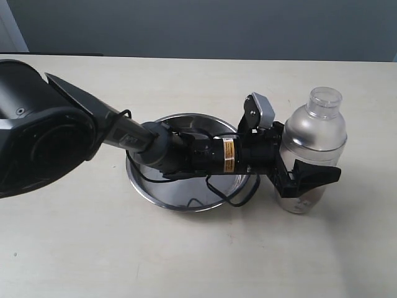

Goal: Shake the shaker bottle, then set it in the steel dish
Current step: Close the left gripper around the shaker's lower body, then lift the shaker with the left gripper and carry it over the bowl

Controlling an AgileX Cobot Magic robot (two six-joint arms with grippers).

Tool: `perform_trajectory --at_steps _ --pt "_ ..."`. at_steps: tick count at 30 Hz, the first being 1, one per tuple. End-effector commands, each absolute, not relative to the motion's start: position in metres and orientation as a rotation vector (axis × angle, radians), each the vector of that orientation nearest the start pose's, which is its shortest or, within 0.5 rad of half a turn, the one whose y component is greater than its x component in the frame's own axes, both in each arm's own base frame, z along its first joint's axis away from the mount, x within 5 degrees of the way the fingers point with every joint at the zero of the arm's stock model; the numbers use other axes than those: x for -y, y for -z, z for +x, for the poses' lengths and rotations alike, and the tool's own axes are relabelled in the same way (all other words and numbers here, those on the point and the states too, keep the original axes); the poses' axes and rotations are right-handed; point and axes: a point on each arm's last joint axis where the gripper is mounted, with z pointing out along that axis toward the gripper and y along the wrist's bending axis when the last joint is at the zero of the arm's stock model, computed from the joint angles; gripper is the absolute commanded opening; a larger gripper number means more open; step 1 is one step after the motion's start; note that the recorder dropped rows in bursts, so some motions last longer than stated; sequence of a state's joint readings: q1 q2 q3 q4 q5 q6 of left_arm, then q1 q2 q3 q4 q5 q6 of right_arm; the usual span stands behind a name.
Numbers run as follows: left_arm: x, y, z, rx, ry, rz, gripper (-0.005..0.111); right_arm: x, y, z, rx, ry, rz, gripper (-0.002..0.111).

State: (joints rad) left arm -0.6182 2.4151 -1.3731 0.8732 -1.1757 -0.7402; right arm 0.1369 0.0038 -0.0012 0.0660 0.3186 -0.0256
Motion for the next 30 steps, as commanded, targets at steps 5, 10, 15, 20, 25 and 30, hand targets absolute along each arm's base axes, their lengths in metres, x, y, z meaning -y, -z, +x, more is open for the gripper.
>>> perform_trajectory --at_steps 5,10,15,20,25,30 --pt "0.3225 -0.0987 0.3395 -1.447 1.41 0.839 0.0 -0.0094 -0.1856 0.0535 -1.787 -0.144 -0.108 -0.001" --pt "0.3224 -0.099 0.34 -1.448 1.411 0.831 0.0 -0.0094 -0.1856 0.0535 -1.787 -0.144 -0.108 -0.001" --pt "0.3225 -0.0987 0.3396 -1.469 1.437 0.816 0.0 -0.0094 -0.1856 0.0535 -1.787 -0.144 -0.108 -0.001" --pt "0.3229 -0.0973 0.3369 -1.493 1.471 0.833 0.0 -0.0094 -0.1856 0.0535 -1.787 -0.144 -0.108 -0.001" --pt "0.3232 -0.0962 0.3347 -1.529 1.516 0.829 0.0 -0.0094 -0.1856 0.0535 -1.787 -0.144 -0.108 -0.001" --pt "0.3233 -0.1022 0.3359 -1.515 1.513 0.818 0.0 -0.0094 -0.1856 0.0535 -1.787 -0.144 -0.108 -0.001"
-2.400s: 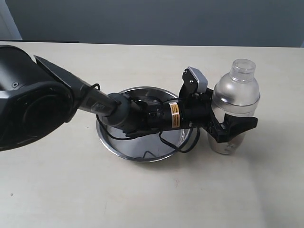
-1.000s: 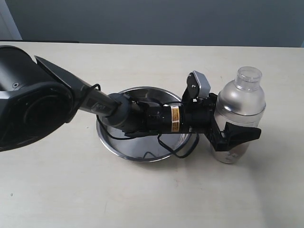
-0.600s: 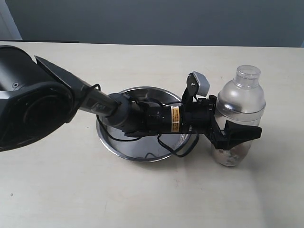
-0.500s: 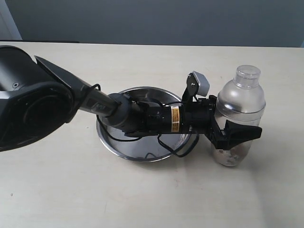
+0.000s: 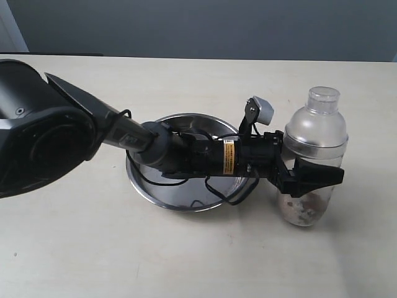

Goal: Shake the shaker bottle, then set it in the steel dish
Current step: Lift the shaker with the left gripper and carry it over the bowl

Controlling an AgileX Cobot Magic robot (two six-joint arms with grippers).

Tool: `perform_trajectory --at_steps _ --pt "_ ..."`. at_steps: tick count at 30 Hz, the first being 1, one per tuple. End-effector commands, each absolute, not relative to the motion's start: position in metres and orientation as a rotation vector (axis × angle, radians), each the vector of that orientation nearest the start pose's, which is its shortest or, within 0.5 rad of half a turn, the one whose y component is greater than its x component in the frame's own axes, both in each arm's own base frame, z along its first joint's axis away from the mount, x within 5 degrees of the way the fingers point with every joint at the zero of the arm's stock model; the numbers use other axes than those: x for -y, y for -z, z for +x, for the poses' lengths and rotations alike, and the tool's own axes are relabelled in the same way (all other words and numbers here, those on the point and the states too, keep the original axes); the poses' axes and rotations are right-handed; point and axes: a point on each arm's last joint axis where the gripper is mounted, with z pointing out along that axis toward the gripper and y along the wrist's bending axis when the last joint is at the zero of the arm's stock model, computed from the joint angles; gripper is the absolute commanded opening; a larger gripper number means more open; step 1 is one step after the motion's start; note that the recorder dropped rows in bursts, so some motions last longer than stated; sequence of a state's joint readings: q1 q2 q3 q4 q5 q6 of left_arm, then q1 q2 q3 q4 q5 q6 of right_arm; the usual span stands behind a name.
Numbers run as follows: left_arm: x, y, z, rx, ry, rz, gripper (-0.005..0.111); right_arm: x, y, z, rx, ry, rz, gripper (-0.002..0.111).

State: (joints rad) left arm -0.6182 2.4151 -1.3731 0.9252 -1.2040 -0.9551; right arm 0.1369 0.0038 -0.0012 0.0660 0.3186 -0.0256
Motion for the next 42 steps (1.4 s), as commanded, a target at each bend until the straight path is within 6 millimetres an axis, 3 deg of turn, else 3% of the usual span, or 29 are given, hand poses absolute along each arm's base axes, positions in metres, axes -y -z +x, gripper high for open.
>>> perform_trajectory --at_steps 1,7,14,20,25,31,32,33,34,35,37,38,39,40,42 --pt "0.323 -0.104 0.336 -1.509 1.51 0.82 0.0 -0.009 -0.186 0.054 -1.787 -0.144 -0.108 -0.001" --pt "0.323 -0.14 0.341 -1.467 1.38 0.864 0.0 -0.009 -0.186 0.054 -1.787 -0.144 -0.108 -0.001" --pt "0.314 -0.215 0.343 -1.42 1.13 0.919 0.0 -0.009 -0.186 0.054 -1.787 -0.144 -0.108 -0.001" --pt "0.283 -0.282 0.347 -1.395 0.896 0.896 0.0 -0.009 -0.186 0.054 -1.787 -0.144 -0.108 -0.001" --pt "0.245 -0.325 0.334 -1.333 0.834 0.842 0.0 -0.009 -0.186 0.054 -1.787 -0.144 -0.108 -0.001" --pt "0.183 -0.312 0.321 -1.387 0.783 0.652 0.0 -0.009 -0.186 0.054 -1.787 -0.144 -0.108 -0.001" --pt "0.178 -0.321 0.317 -1.357 0.775 0.641 0.0 -0.009 -0.186 0.054 -1.787 -0.144 -0.108 -0.001" --pt "0.17 -0.345 0.307 -1.283 0.738 0.623 0.0 -0.009 -0.186 0.054 -1.787 -0.144 -0.108 -0.001" --pt "0.164 -0.358 0.3 -1.268 0.677 0.623 0.0 -0.009 -0.186 0.054 -1.787 -0.144 -0.108 -0.001" --pt "0.163 -0.348 0.3 -1.365 0.601 0.638 0.0 -0.009 -0.186 0.054 -1.787 -0.144 -0.108 -0.001" --pt "0.165 -0.277 0.306 -1.667 0.54 0.645 0.0 -0.009 -0.186 0.054 -1.787 -0.144 -0.108 -0.001" --pt "0.167 -0.262 0.302 -1.686 0.624 0.629 0.0 -0.009 -0.186 0.054 -1.787 -0.144 -0.108 -0.001" --pt "0.169 -0.278 0.293 -1.572 0.691 0.645 0.0 -0.009 -0.186 0.054 -1.787 -0.144 -0.108 -0.001" --pt "0.167 -0.31 0.284 -1.42 0.695 0.647 0.0 -0.009 -0.186 0.054 -1.787 -0.144 -0.108 -0.001" --pt "0.158 -0.34 0.274 -1.35 0.612 0.624 0.0 -0.009 -0.186 0.054 -1.787 -0.144 -0.108 -0.001"
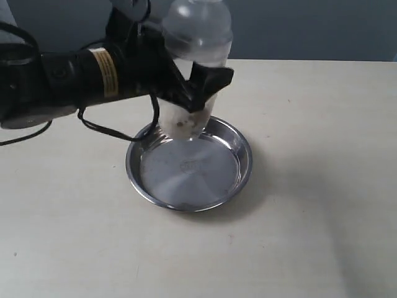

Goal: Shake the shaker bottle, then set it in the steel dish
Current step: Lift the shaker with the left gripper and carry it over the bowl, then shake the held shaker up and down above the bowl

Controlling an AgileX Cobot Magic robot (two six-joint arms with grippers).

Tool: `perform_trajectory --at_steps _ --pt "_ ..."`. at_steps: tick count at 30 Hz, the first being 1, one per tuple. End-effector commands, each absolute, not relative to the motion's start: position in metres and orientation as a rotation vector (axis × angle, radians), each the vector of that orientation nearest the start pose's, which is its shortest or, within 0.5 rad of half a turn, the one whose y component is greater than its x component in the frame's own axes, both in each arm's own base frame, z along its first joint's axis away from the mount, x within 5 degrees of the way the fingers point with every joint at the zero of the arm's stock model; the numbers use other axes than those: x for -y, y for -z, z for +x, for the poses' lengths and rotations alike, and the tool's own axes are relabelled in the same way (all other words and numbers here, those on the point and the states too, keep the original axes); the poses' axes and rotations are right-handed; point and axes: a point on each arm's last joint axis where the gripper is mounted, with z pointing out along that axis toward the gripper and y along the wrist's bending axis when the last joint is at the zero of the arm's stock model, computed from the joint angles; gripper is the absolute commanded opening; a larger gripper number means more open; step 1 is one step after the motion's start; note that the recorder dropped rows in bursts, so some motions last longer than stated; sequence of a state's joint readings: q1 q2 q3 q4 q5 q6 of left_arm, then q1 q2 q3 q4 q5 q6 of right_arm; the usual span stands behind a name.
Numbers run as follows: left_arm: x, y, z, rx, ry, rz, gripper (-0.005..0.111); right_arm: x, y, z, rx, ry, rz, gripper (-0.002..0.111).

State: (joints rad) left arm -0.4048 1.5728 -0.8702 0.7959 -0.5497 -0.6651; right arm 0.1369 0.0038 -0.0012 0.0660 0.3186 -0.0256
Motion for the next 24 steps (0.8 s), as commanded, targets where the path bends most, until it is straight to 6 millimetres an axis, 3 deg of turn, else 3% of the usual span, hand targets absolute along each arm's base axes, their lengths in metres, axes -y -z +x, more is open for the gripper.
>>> perform_trajectory --at_steps 1,4,5,6,8,9,10,11,14,15,16,17,18,19,20,21,22,23,24 --pt "0.154 -0.336 0.275 -1.395 0.576 0.594 0.0 -0.009 -0.186 0.054 -1.787 -0.144 -0.108 -0.001" --pt "0.15 -0.271 0.287 -1.68 0.602 0.455 0.0 -0.009 -0.186 0.054 -1.787 -0.144 -0.108 -0.001" --pt "0.152 -0.265 0.286 -1.692 0.671 0.411 0.0 -0.009 -0.186 0.054 -1.787 -0.144 -0.108 -0.001" --pt "0.155 -0.276 0.28 -1.6 0.747 0.438 0.0 -0.009 -0.186 0.054 -1.787 -0.144 -0.108 -0.001" --pt "0.155 -0.332 0.263 -1.296 0.819 0.488 0.0 -0.009 -0.186 0.054 -1.787 -0.144 -0.108 -0.001" --pt "0.154 -0.354 0.254 -1.23 0.761 0.532 0.0 -0.009 -0.186 0.054 -1.787 -0.144 -0.108 -0.001" --pt "0.152 -0.358 0.253 -1.263 0.655 0.558 0.0 -0.009 -0.186 0.054 -1.787 -0.144 -0.108 -0.001" --pt "0.151 -0.343 0.26 -1.4 0.569 0.534 0.0 -0.009 -0.186 0.054 -1.787 -0.144 -0.108 -0.001" --pt "0.149 -0.254 0.275 -1.805 0.503 0.487 0.0 -0.009 -0.186 0.054 -1.787 -0.144 -0.108 -0.001" --pt "0.151 -0.251 0.273 -1.788 0.547 0.486 0.0 -0.009 -0.186 0.054 -1.787 -0.144 -0.108 -0.001" --pt "0.155 -0.262 0.267 -1.694 0.592 0.526 0.0 -0.009 -0.186 0.054 -1.787 -0.144 -0.108 -0.001" --pt "0.158 -0.317 0.251 -1.394 0.697 0.543 0.0 -0.009 -0.186 0.054 -1.787 -0.144 -0.108 -0.001" --pt "0.156 -0.336 0.245 -1.327 0.692 0.538 0.0 -0.009 -0.186 0.054 -1.787 -0.144 -0.108 -0.001" --pt "0.149 -0.325 0.25 -1.446 0.596 0.507 0.0 -0.009 -0.186 0.054 -1.787 -0.144 -0.108 -0.001" --pt "0.149 -0.299 0.256 -1.574 0.575 0.49 0.0 -0.009 -0.186 0.054 -1.787 -0.144 -0.108 -0.001" --pt "0.147 -0.242 0.262 -1.809 0.585 0.428 0.0 -0.009 -0.186 0.054 -1.787 -0.144 -0.108 -0.001" --pt "0.149 -0.239 0.26 -1.784 0.64 0.417 0.0 -0.009 -0.186 0.054 -1.787 -0.144 -0.108 -0.001" --pt "0.156 -0.282 0.247 -1.46 0.798 0.459 0.0 -0.009 -0.186 0.054 -1.787 -0.144 -0.108 -0.001" --pt "0.157 -0.311 0.237 -1.305 0.847 0.467 0.0 -0.009 -0.186 0.054 -1.787 -0.144 -0.108 -0.001"
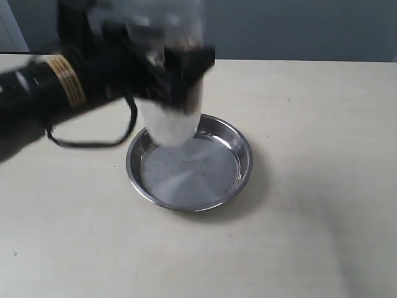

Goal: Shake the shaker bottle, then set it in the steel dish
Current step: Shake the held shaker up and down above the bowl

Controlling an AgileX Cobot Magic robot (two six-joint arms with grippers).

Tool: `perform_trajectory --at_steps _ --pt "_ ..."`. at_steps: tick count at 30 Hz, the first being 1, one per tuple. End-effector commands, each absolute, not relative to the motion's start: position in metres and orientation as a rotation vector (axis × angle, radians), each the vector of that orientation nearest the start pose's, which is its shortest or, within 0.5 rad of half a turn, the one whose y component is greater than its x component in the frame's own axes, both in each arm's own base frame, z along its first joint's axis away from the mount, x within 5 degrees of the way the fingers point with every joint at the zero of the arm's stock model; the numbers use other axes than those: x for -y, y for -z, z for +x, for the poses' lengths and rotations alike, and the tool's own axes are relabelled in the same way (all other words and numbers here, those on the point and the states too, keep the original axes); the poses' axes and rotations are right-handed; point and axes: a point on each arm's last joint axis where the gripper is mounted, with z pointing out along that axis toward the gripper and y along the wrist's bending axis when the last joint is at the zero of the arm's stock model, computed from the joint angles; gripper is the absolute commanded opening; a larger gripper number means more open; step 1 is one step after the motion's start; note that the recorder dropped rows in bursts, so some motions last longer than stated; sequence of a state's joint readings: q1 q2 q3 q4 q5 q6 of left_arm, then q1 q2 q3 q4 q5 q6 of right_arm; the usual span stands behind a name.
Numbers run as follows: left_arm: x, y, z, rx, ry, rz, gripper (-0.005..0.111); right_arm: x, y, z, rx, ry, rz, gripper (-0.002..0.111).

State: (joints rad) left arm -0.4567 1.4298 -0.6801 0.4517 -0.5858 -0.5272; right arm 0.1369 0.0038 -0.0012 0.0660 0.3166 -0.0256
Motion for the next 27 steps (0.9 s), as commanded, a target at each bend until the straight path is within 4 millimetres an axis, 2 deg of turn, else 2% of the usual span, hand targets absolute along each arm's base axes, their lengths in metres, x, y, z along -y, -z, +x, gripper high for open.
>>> perform_trajectory --at_steps 1,2,3,4,5,6,7,8,9,10,11,12,14,15,16,17,19,20,21,23,24,25,26,27 --pt "0.155 -0.322 0.236 -1.346 0.708 0.493 0.0 -0.009 -0.186 0.054 -1.787 -0.144 -0.108 -0.001" --pt "0.154 -0.279 0.249 -1.646 0.576 0.478 0.0 -0.009 -0.186 0.054 -1.787 -0.144 -0.108 -0.001" --pt "0.152 -0.254 0.253 -1.774 0.555 0.454 0.0 -0.009 -0.186 0.054 -1.787 -0.144 -0.108 -0.001" --pt "0.157 -0.256 0.249 -1.716 0.642 0.463 0.0 -0.009 -0.186 0.054 -1.787 -0.144 -0.108 -0.001" --pt "0.162 -0.279 0.24 -1.538 0.717 0.518 0.0 -0.009 -0.186 0.054 -1.787 -0.144 -0.108 -0.001" --pt "0.161 -0.33 0.223 -1.266 0.765 0.535 0.0 -0.009 -0.186 0.054 -1.787 -0.144 -0.108 -0.001" --pt "0.156 -0.334 0.227 -1.317 0.675 0.509 0.0 -0.009 -0.186 0.054 -1.787 -0.144 -0.108 -0.001" --pt "0.151 -0.293 0.243 -1.61 0.548 0.443 0.0 -0.009 -0.186 0.054 -1.787 -0.144 -0.108 -0.001" --pt "0.148 -0.262 0.249 -1.761 0.506 0.423 0.0 -0.009 -0.186 0.054 -1.787 -0.144 -0.108 -0.001" --pt "0.146 -0.244 0.25 -1.831 0.514 0.393 0.0 -0.009 -0.186 0.054 -1.787 -0.144 -0.108 -0.001" --pt "0.15 -0.245 0.248 -1.804 0.543 0.418 0.0 -0.009 -0.186 0.054 -1.787 -0.144 -0.108 -0.001" --pt "0.156 -0.262 0.241 -1.681 0.599 0.478 0.0 -0.009 -0.186 0.054 -1.787 -0.144 -0.108 -0.001" --pt "0.159 -0.319 0.225 -1.369 0.699 0.5 0.0 -0.009 -0.186 0.054 -1.787 -0.144 -0.108 -0.001" --pt "0.157 -0.34 0.221 -1.288 0.687 0.499 0.0 -0.009 -0.186 0.054 -1.787 -0.144 -0.108 -0.001" --pt "0.154 -0.34 0.224 -1.332 0.637 0.481 0.0 -0.009 -0.186 0.054 -1.787 -0.144 -0.108 -0.001" --pt "0.152 -0.322 0.231 -1.46 0.582 0.462 0.0 -0.009 -0.186 0.054 -1.787 -0.144 -0.108 -0.001" --pt "0.152 -0.259 0.245 -1.776 0.504 0.443 0.0 -0.009 -0.186 0.054 -1.787 -0.144 -0.108 -0.001" --pt "0.151 -0.246 0.247 -1.827 0.504 0.434 0.0 -0.009 -0.186 0.054 -1.787 -0.144 -0.108 -0.001" --pt "0.157 -0.247 0.244 -1.788 0.542 0.467 0.0 -0.009 -0.186 0.054 -1.787 -0.144 -0.108 -0.001" --pt "0.167 -0.287 0.232 -1.519 0.635 0.53 0.0 -0.009 -0.186 0.054 -1.787 -0.144 -0.108 -0.001" --pt "0.168 -0.315 0.224 -1.378 0.681 0.518 0.0 -0.009 -0.186 0.054 -1.787 -0.144 -0.108 -0.001" --pt "0.166 -0.33 0.22 -1.323 0.673 0.512 0.0 -0.009 -0.186 0.054 -1.787 -0.144 -0.108 -0.001" --pt "0.164 -0.327 0.223 -1.372 0.625 0.507 0.0 -0.009 -0.186 0.054 -1.787 -0.144 -0.108 -0.001" --pt "0.163 -0.306 0.231 -1.506 0.564 0.485 0.0 -0.009 -0.186 0.054 -1.787 -0.144 -0.108 -0.001"
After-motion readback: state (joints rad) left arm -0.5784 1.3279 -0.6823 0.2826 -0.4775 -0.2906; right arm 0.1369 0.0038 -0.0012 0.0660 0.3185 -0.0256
